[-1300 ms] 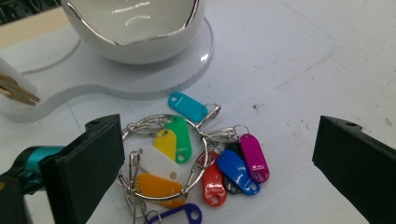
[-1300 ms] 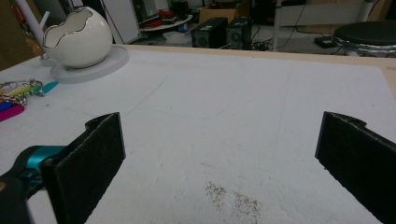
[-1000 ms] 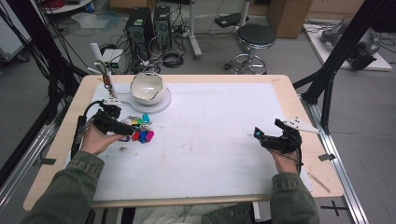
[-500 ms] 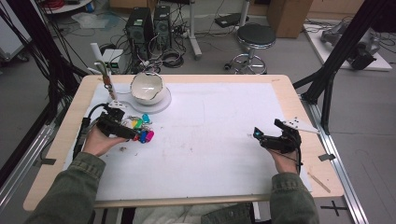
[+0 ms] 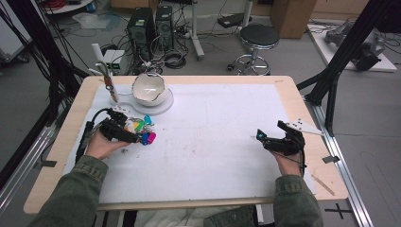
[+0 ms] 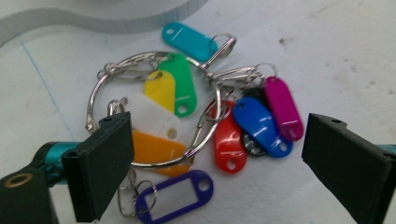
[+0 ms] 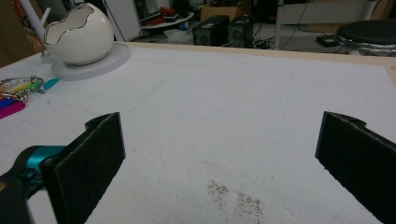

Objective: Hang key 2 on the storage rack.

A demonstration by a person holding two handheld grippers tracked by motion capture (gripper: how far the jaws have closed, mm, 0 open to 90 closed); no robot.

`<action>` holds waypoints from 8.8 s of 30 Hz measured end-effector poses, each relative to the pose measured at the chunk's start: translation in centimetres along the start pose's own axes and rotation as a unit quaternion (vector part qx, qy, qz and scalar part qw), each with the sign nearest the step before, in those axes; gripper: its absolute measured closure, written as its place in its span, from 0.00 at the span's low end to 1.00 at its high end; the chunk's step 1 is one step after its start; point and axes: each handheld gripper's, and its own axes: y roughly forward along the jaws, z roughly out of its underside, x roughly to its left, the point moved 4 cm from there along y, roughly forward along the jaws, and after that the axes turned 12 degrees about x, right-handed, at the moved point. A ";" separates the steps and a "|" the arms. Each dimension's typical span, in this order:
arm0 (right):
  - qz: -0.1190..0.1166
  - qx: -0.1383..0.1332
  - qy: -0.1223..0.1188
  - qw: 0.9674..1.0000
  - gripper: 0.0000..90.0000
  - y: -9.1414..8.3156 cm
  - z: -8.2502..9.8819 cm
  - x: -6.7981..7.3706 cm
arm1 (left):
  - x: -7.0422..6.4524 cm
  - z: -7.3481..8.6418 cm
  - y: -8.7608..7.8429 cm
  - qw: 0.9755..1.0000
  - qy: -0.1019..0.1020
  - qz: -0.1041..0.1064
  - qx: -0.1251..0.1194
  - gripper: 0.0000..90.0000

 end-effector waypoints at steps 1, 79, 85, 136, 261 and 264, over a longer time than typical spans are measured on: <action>-0.001 0.001 0.000 1.000 0.01 0.0 0.0 0.0 | 0.1 0.0 0.0 1.000 -0.001 0.000 0.001 0.13; -0.006 -0.002 0.005 1.000 0.01 -0.1 0.0 0.0 | 2.8 -1.5 -4.4 0.999 -0.014 -0.006 -0.035 0.97; -0.005 -0.003 0.005 1.000 0.01 0.0 0.0 -0.1 | 3.5 -1.7 -5.5 0.999 -0.031 -0.002 -0.040 0.97; -0.004 0.002 0.006 1.000 0.01 0.1 0.0 0.0 | 10.7 -4.0 -17.4 0.979 -0.123 -0.068 -0.147 0.97; 0.013 0.023 0.006 1.000 0.01 -1.4 1.6 -0.9 | 18.4 -8.1 -12.4 0.937 -0.282 -0.045 -0.199 0.02; 0.017 0.020 0.004 1.000 0.01 -1.4 1.5 -0.9 | 18.0 -7.9 -12.3 0.942 -0.273 -0.056 -0.187 0.02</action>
